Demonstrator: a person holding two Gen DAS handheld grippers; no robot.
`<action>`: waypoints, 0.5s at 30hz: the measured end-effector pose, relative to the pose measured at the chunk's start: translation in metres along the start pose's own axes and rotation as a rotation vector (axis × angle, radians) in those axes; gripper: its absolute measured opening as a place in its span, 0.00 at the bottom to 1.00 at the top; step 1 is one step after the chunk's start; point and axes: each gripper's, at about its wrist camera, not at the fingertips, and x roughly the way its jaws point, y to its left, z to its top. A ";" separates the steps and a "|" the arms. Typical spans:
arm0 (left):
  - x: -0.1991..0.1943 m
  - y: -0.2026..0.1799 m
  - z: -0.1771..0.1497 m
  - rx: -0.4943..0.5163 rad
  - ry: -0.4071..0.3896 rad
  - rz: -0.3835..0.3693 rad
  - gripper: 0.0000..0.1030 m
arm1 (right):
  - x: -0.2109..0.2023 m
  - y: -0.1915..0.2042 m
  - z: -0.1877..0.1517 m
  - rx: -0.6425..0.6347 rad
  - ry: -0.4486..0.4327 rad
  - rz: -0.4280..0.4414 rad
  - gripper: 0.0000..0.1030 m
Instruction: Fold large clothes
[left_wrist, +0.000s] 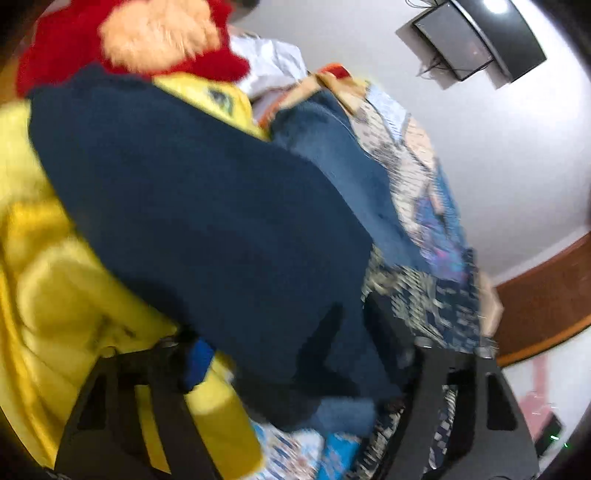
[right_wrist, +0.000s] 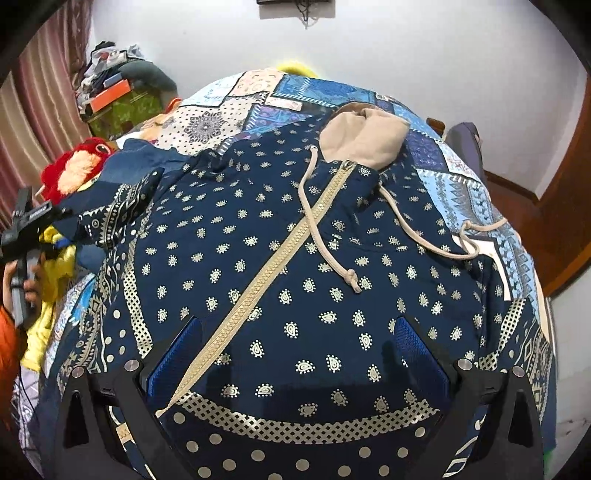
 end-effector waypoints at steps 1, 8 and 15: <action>-0.001 -0.005 0.003 0.038 -0.025 0.069 0.48 | 0.001 0.000 0.000 -0.001 0.003 -0.004 1.00; -0.034 -0.056 0.016 0.253 -0.189 0.314 0.03 | 0.002 -0.009 0.000 0.044 0.026 0.001 1.00; -0.106 -0.156 0.031 0.388 -0.348 0.157 0.02 | -0.020 -0.022 0.002 0.082 -0.015 0.010 1.00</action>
